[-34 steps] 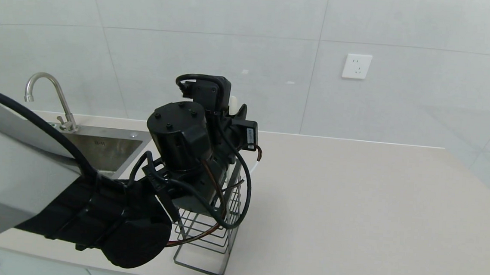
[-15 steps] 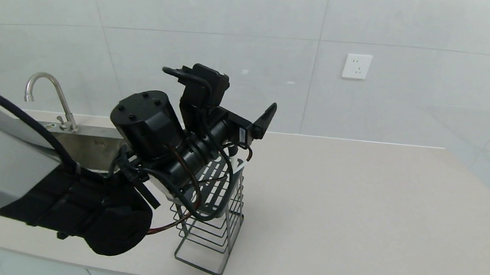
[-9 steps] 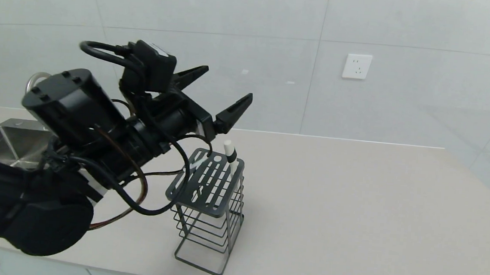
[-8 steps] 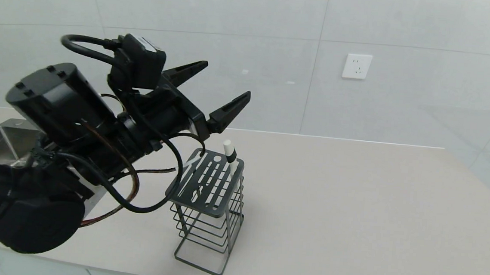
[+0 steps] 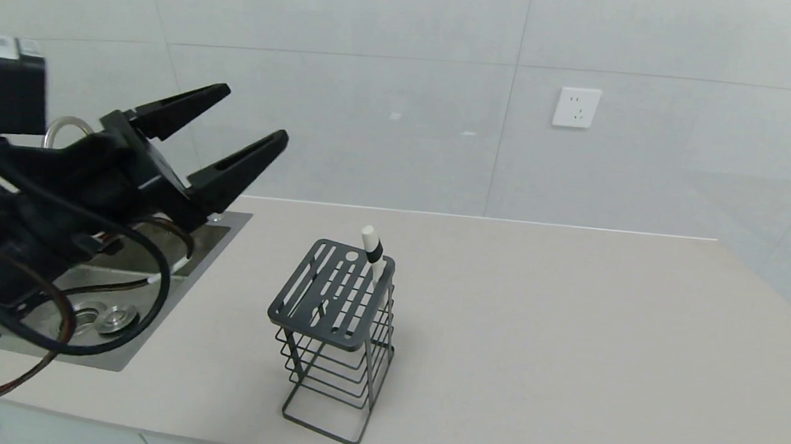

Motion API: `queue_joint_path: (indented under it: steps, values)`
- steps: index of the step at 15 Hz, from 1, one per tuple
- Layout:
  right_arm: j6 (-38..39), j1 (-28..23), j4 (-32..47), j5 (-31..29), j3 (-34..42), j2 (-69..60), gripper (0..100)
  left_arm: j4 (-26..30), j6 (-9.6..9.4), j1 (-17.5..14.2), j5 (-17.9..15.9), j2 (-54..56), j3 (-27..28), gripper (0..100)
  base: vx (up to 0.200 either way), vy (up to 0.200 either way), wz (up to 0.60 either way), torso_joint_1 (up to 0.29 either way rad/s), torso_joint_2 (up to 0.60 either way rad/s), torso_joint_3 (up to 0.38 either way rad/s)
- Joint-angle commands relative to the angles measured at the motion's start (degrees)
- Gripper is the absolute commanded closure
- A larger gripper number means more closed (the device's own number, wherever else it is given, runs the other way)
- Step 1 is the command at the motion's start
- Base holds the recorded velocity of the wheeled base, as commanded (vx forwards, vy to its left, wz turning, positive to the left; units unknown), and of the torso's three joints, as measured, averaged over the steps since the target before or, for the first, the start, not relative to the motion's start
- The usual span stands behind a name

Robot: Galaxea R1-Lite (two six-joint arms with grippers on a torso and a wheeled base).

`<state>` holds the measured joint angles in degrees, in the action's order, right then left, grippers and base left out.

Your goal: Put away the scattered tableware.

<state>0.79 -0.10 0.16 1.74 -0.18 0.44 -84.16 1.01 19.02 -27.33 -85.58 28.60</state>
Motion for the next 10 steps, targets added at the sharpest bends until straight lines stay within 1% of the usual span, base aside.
queue_joint_path:
  steps: [1, 2, 3, 4, 6, 8, 10]
  values:
    - [0.0, 0.0, 0.0, 0.0, 0.0, 0.1, 100, -4.3, 1.19, -1.6, -0.1, 3.2, -4.3, 0, 0.0, 0.0, 0.0, 0.0, 0.0, 0.0]
    - [0.0, 0.0, 0.0, 0.0, 0.0, 0.1, 100, -5.8, 0.92, -1.7, 0.1, 3.2, -6.1, 0, 0.0, 0.0, 0.0, 0.0, 0.0, 0.0]
    - [0.0, 0.0, 0.0, 0.0, 0.0, 0.1, 100, -5.8, 0.48, -1.9, 0.3, 4.3, -7.9, 0, 0.0, 0.0, 0.0, 0.0, 0.0, 0.0]
    - [0.0, 0.0, 0.0, 0.0, 0.0, 0.1, 100, -5.8, 0.48, -2.3, 0.3, 6.6, -10.1, 0, 0.0, 0.0, 0.0, 0.0, 0.0, 0.0]
    - [0.1, 0.0, 0.0, 0.0, 0.0, 0.1, 100, -5.8, 0.39, -3.4, 0.3, 10.5, -12.3, 0, 0.0, 0.0, 0.0, 0.0, 0.0, 0.0]
    - [0.1, 0.0, 0.0, 0.0, 0.0, 0.1, 100, -5.8, 0.31, -7.0, 0.3, 15.7, -14.9, 0, 0.0, 0.0, 0.0, 0.0, 0.0, 0.0]
    - [0.1, 0.0, -0.1, 0.0, 0.0, 0.1, 100, -5.8, 0.39, -11.5, 0.4, 23.1, -20.5, 0, 0.0, 0.0, 0.0, 0.0, 0.0, 0.0]
